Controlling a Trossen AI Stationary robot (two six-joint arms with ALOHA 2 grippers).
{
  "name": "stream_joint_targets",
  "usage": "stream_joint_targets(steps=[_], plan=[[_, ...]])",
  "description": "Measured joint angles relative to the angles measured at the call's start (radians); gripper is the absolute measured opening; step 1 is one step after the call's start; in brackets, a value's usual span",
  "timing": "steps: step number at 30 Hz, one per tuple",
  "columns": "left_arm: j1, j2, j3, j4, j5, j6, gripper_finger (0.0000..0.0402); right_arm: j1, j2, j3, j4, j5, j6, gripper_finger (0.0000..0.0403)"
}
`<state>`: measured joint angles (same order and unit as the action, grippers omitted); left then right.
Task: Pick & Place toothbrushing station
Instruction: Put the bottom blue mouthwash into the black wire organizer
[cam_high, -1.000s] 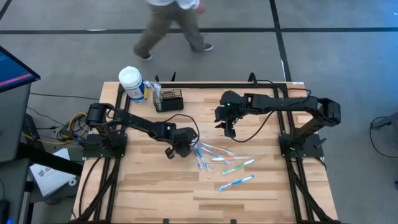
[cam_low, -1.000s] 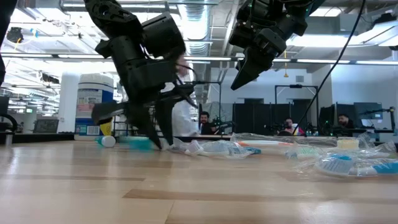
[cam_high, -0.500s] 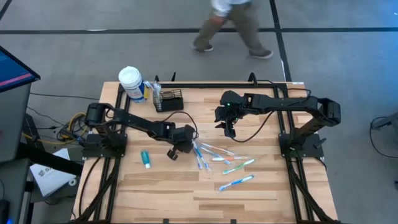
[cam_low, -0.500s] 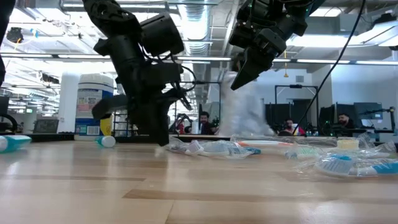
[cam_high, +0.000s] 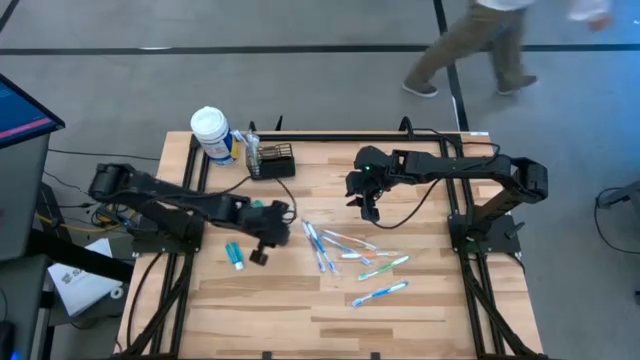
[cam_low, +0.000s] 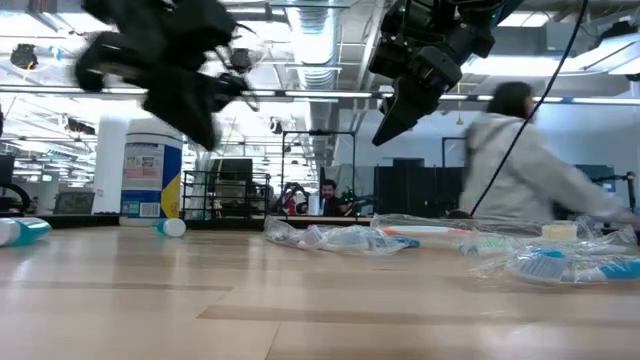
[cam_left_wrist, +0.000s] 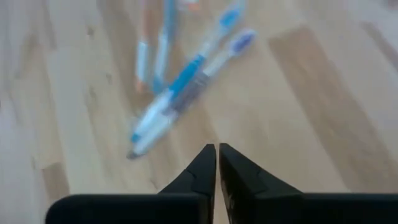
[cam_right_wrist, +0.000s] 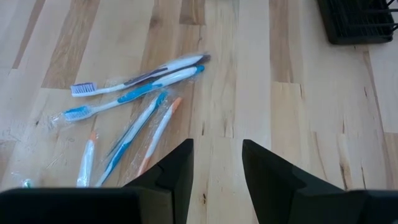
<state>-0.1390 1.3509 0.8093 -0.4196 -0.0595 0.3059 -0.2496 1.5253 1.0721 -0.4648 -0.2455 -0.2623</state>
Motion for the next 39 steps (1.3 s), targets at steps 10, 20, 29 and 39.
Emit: stream_joint_targets(steps=[10,20,29,39], plan=[[-0.081,-0.298,-0.189,-0.012,0.006,-0.002,0.0007,0.021,0.000,0.000,0.009,-0.008,0.000,0.0127],[-0.111,-0.346,-0.221,-0.210,0.043,0.008,0.0001,0.041,0.000,0.000,0.037,-0.013,0.001,0.0127],[-0.158,-0.142,-0.191,-0.295,0.168,0.053,0.0000,0.040,0.000,0.000,0.054,-0.013,0.008,0.0127],[-0.250,0.029,-0.032,-0.556,0.157,0.053,0.0000,0.040,0.000,-0.001,0.083,-0.013,0.027,0.0127]])
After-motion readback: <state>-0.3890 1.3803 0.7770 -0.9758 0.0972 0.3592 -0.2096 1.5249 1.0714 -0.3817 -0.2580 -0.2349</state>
